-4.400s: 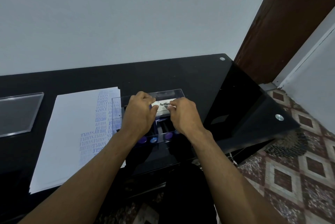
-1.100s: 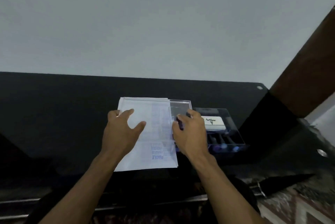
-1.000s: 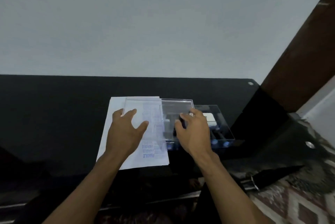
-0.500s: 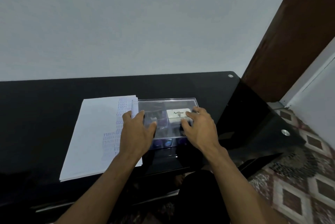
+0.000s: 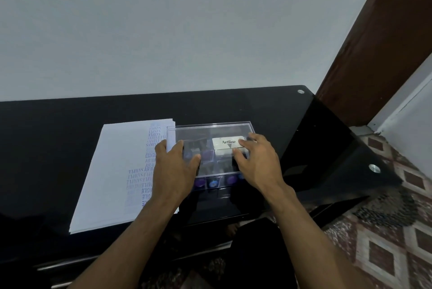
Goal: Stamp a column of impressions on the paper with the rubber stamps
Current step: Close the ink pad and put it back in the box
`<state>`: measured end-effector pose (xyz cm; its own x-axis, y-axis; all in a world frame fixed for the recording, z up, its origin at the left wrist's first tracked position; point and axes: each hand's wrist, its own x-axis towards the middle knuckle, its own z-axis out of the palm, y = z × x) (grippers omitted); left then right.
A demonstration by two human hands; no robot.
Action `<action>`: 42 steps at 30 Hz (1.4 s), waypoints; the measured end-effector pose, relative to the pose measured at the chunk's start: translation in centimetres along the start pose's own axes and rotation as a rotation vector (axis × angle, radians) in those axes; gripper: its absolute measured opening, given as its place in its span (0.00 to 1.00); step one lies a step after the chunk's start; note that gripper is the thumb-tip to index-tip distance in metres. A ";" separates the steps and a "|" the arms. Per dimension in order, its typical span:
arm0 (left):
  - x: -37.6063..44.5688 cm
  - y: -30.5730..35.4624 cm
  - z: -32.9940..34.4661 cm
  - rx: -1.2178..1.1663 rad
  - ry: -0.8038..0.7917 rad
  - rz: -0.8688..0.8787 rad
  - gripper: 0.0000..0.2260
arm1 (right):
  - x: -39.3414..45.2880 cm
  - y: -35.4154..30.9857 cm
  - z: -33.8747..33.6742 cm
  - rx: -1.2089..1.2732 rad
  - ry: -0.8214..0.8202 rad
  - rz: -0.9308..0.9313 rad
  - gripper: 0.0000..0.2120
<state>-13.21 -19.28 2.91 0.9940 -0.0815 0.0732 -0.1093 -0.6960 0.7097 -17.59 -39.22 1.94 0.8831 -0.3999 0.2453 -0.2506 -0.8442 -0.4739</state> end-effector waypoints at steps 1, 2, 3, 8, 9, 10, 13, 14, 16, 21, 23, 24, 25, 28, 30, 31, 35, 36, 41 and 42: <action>-0.1 -0.1 0.0 -0.003 0.001 0.002 0.27 | 0.0 0.0 0.0 -0.002 0.000 -0.001 0.20; -0.1 -0.2 0.1 -0.006 0.000 0.004 0.27 | 0.0 0.0 -0.1 -0.007 0.001 -0.005 0.20; -0.1 -0.2 0.1 -0.008 0.000 0.005 0.27 | -0.1 0.0 -0.1 -0.009 0.001 -0.009 0.20; -0.2 -0.2 -0.1 -0.011 -0.007 -0.008 0.28 | -0.2 0.1 -0.2 -0.014 0.002 -0.019 0.20; -0.3 -0.2 -0.2 -0.005 -0.010 -0.015 0.28 | -0.3 0.1 -0.2 -0.013 0.002 -0.017 0.20; -0.3 -0.1 -0.3 -0.001 -0.012 -0.021 0.29 | -0.3 0.1 -0.3 -0.008 0.000 -0.013 0.20; -0.4 -0.1 -0.4 0.005 -0.020 -0.026 0.29 | -0.4 0.1 -0.3 0.009 -0.002 -0.003 0.20; -0.4 0.0 -0.4 0.008 -0.019 -0.027 0.29 | -0.5 0.0 -0.4 0.015 -0.003 0.000 0.19; -0.5 0.0 -0.4 0.006 -0.018 -0.024 0.28 | -0.6 -0.1 -0.5 0.022 0.001 0.000 0.19; -0.4 -0.3 -0.4 -0.034 -0.017 0.001 0.24 | -0.8 -0.4 -0.7 -0.020 -0.044 0.046 0.23; -0.2 -0.6 -0.3 -0.061 -0.016 0.016 0.23 | -0.8 -0.4 -0.9 -0.003 -0.074 0.102 0.25; -0.2 -0.8 -0.3 -0.083 -0.013 0.018 0.24 | -0.8 -0.3 -0.9 0.024 -0.078 0.114 0.26; -0.1 -1.0 -0.3 -0.107 -0.010 0.013 0.27 | -0.8 -0.1 -0.9 0.061 -0.077 0.113 0.26; -0.1 -1.5 -0.3 -0.224 -0.004 -0.059 0.34 | -1.0 0.6 -0.9 0.253 -0.059 0.139 0.28; -0.2 -2.4 0.1 -0.294 -0.008 -0.119 0.32 | -1.5 0.9 -1.2 0.409 -0.047 0.195 0.30; -0.2 -2.8 0.4 -0.314 -0.014 -0.140 0.31 | -1.8 1.0 -1.2 0.459 -0.050 0.208 0.31; -0.5 -4.2 1.6 -0.357 -0.010 -0.163 0.35 | -2.6 1.3 -0.6 0.494 -0.074 0.196 0.27; -0.5 -4.4 1.8 -0.365 -0.011 -0.161 0.34 | -2.6 1.4 -0.5 0.486 -0.067 0.198 0.26; -0.2 -3.9 1.8 -0.418 0.001 -0.166 0.29 | -2.2 1.2 -0.4 0.508 -0.010 0.239 0.24; 0.2 -3.8 1.9 -0.425 0.001 -0.166 0.28 | -1.9 1.2 -0.4 0.514 -0.003 0.242 0.24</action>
<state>-12.60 -17.96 -1.08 0.9979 0.0069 -0.0651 0.0634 -0.3450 0.9364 -19.76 -39.63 1.25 0.8258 -0.5587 0.0772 -0.2210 -0.4464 -0.8671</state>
